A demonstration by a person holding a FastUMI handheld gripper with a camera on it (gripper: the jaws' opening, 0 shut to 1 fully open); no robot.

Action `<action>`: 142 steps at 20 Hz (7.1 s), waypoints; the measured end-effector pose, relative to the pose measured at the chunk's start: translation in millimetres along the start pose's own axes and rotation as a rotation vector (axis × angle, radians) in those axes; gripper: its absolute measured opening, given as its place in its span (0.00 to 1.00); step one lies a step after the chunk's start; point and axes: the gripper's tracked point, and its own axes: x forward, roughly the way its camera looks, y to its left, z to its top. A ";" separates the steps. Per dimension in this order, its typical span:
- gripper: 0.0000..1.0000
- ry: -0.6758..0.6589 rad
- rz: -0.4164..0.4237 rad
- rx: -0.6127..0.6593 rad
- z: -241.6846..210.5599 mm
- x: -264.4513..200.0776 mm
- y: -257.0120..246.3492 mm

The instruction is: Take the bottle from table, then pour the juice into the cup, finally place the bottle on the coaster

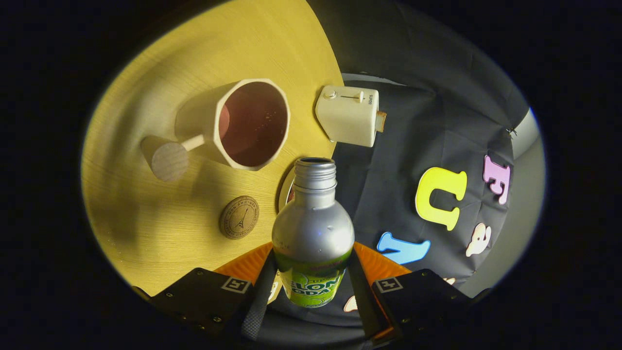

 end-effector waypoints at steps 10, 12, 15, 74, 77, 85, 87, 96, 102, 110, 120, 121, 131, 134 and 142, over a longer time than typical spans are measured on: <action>0.77 -0.008 -0.018 -0.052 -4.4 5.1 -9.2; 0.77 -0.010 -0.021 -0.061 -4.6 4.4 -11.6; 0.78 -0.016 -0.031 -0.071 -4.8 4.1 -16.4; 0.77 -0.038 -0.067 -0.363 3.9 6.4 -35.3; 0.77 -0.036 -0.060 -0.368 5.1 9.7 -33.2; 0.77 -0.034 -0.045 -0.389 5.1 12.7 -29.2; 0.77 -0.033 -0.040 -0.396 4.9 13.6 -28.3; 0.77 -0.037 -0.033 -0.398 6.7 14.0 -25.4; 0.77 -0.040 -0.030 -0.389 7.4 10.7 -24.2; 0.77 -0.048 -0.031 -0.368 10.0 9.2 -22.2; 0.77 -0.085 -0.009 -0.229 12.7 8.0 -18.1; 0.77 -0.084 0.000 -0.213 11.3 7.7 -16.1; 0.77 -0.141 0.014 -0.034 5.4 8.4 -8.5; 0.76 -0.159 0.011 0.028 2.3 6.1 -6.2; 0.77 -0.179 0.001 0.211 -11.1 10.1 -11.5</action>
